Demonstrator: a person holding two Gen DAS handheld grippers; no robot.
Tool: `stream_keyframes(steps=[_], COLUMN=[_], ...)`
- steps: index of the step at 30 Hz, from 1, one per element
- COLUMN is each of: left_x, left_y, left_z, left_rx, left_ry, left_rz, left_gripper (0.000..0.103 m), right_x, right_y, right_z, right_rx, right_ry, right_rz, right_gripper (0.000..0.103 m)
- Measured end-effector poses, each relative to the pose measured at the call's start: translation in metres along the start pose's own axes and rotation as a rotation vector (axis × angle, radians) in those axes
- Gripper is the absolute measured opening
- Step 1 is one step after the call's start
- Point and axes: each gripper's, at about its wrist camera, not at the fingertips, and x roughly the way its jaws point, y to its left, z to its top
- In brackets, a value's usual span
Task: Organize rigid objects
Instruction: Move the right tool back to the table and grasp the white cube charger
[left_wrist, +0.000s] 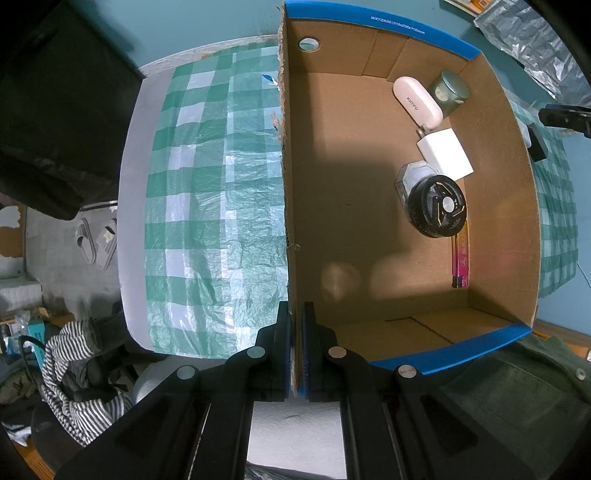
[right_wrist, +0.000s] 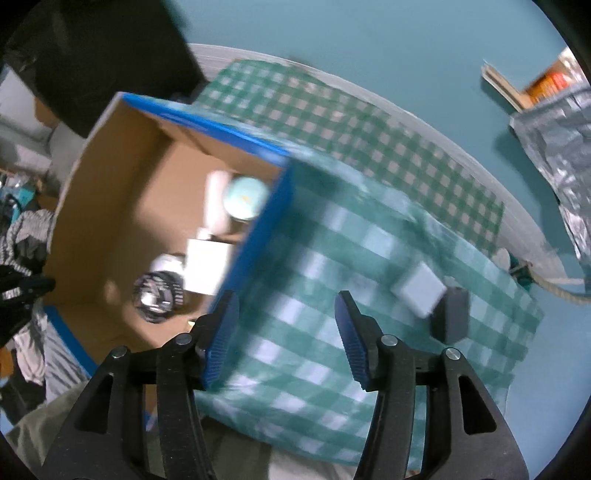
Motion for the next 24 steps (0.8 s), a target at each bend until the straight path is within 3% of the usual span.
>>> stream_keyframes(steps=[7,18,24], left_x=[0.000,0.000,0.000], left_y=[0.000,0.001,0.001], left_z=[0.001,0.001,0.002], left_rx=[-0.006,-0.013,-0.023], left_ry=[0.002,0.004,0.006], left_rz=[0.004,0.005,0.004], left_gripper=[0.004,0.004,0.004], right_x=[0.025,0.067,0.081], right_y=[-0.061,-0.134,-0.153], right_z=[-0.002,-0.008,-0.012], right_rx=[0.152,0.426,0.474], right_ry=[0.059,0.125,0.150], right_rz=[0.006,0.116,0.109], right_gripper=[0.055,0.059,0.059])
